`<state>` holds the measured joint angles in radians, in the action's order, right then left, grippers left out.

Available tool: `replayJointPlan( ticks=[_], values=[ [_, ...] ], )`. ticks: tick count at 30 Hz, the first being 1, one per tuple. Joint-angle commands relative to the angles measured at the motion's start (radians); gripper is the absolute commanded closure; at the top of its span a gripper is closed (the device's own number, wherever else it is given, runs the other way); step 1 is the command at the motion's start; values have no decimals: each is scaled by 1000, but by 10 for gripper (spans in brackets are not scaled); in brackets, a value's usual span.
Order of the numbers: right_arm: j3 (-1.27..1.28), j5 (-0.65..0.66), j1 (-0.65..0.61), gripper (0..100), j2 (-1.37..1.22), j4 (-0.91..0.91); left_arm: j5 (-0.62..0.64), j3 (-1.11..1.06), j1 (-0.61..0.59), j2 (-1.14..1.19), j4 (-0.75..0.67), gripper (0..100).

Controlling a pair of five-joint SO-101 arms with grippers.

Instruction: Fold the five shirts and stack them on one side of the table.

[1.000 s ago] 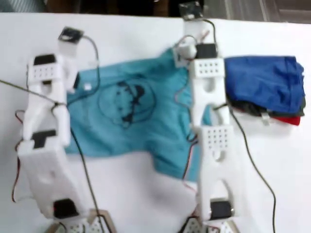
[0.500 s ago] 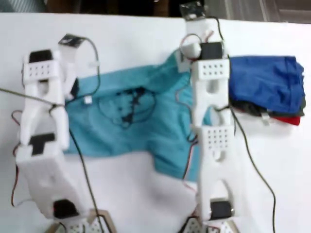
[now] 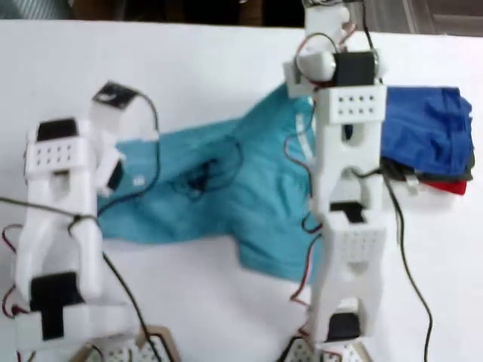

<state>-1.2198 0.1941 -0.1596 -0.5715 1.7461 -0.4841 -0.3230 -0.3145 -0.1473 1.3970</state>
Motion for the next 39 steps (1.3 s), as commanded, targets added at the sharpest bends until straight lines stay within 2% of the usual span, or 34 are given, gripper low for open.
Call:
replayJointPlan(
  ticks=[1, 9, 19, 22, 33, 39],
  values=[
    [94, 12, 7, 979, 154, 24, -14, -25, -2, -104, 9, 974],
    [491, 12, 4, 979, 398, 19, -63, -61, -2, -213, 75, 974],
    [1060, 14, 4, 979, 751, -148, -66, -122, -2, -224, 77, 974],
    [1212, 54, 5, 979, 865, -168, -66, -124, -2, -222, 77, 974],
    [1516, 161, 127, 979, 1102, -205, -100, -246, -2, -224, 68, 974],
    [1689, 173, 124, 979, 1112, -259, -100, -338, -2, -219, -32, 974]
  ],
)
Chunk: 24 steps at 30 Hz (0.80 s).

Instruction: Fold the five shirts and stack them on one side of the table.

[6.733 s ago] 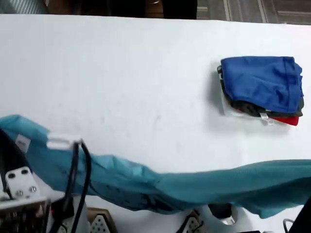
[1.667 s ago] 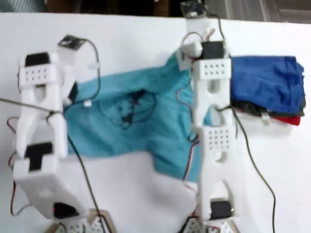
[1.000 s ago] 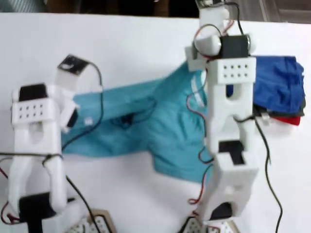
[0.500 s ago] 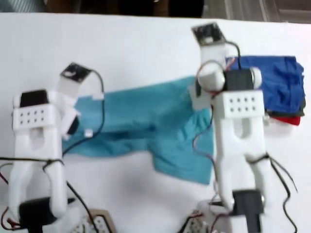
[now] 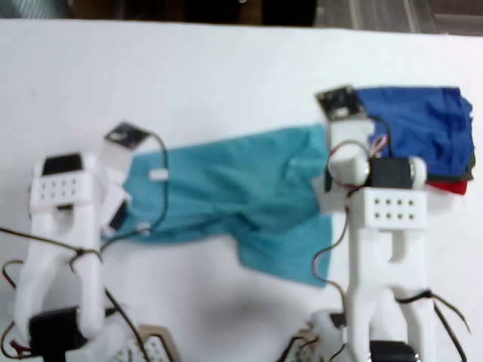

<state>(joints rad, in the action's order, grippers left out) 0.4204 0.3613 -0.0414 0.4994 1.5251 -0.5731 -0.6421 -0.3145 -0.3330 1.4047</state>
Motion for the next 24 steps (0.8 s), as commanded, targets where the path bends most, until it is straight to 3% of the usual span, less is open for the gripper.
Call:
replayJointPlan(
  ticks=[1, 16, 24],
  values=[
    [80, 6, 5, 979, 41, -53, -11, -33, -2, -34, -51, 974],
    [319, 28, 12, 979, 41, -104, -11, -77, -2, -31, -80, 974],
    [465, 51, 54, 979, 42, -228, -11, -143, 0, -31, -129, 974]
  ],
)
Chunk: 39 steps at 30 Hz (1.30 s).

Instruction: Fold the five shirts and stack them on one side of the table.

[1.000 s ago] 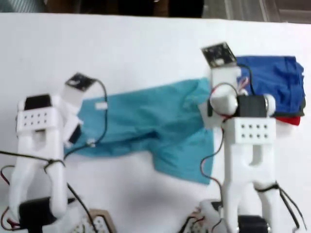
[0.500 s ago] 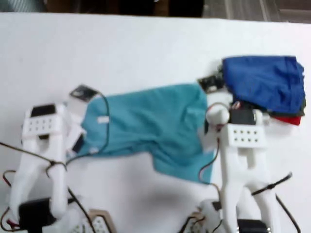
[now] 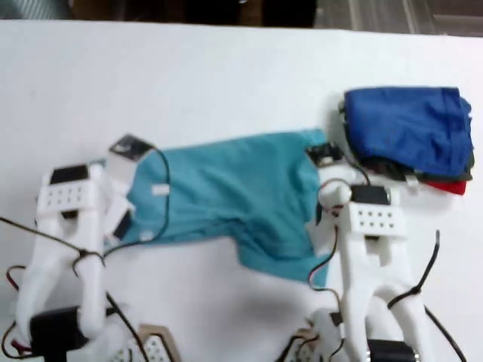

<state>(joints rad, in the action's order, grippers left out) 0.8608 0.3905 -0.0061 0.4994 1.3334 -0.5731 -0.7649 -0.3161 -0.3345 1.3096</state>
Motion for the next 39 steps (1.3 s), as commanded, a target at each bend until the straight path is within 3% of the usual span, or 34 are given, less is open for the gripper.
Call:
replayJointPlan(
  ticks=[1, 15, 22, 31, 35, 39],
  values=[
    [40, 38, 21, 979, 42, -45, -11, -36, 2, -29, -46, 974],
    [123, 92, 21, 971, 31, -108, -11, -54, 2, -29, -86, 972],
    [80, 124, 13, 803, 48, -54, -11, 16, 2, -37, 0, 972],
    [-189, 132, 15, 842, 151, 53, -9, 449, 2, -31, 269, 849],
    [-301, 86, 13, 990, 154, 28, -2, 573, 2, -29, 278, 902],
    [-394, 44, -21, 982, 91, -16, 0, 590, 5, -21, 261, 973]
  ],
)
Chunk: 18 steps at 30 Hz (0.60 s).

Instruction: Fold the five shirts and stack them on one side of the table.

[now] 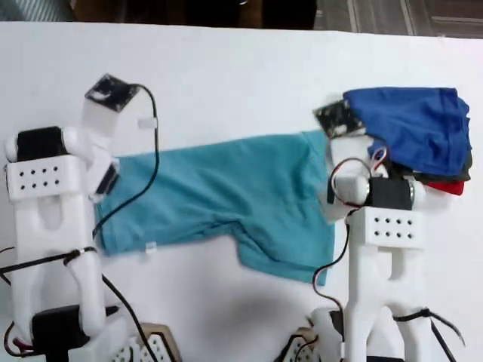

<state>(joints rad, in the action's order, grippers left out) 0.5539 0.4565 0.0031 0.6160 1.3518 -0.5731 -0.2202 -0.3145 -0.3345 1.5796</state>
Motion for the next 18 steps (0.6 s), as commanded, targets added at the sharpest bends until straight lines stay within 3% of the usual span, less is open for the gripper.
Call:
replayJointPlan(
  ticks=[1, 6, 10, 18],
  values=[
    [-109, -23, -51, 979, -59, -42, 0, 41, 5, -5, -20, 972],
    [-261, -51, -185, 979, -315, -70, 118, 48, -12, 219, -144, 972],
    [-448, -121, -217, 979, -547, -99, 230, 133, -14, 430, -212, 972],
    [-761, -126, -208, 979, -974, -107, 249, 312, -41, 729, -210, 972]
  ],
)
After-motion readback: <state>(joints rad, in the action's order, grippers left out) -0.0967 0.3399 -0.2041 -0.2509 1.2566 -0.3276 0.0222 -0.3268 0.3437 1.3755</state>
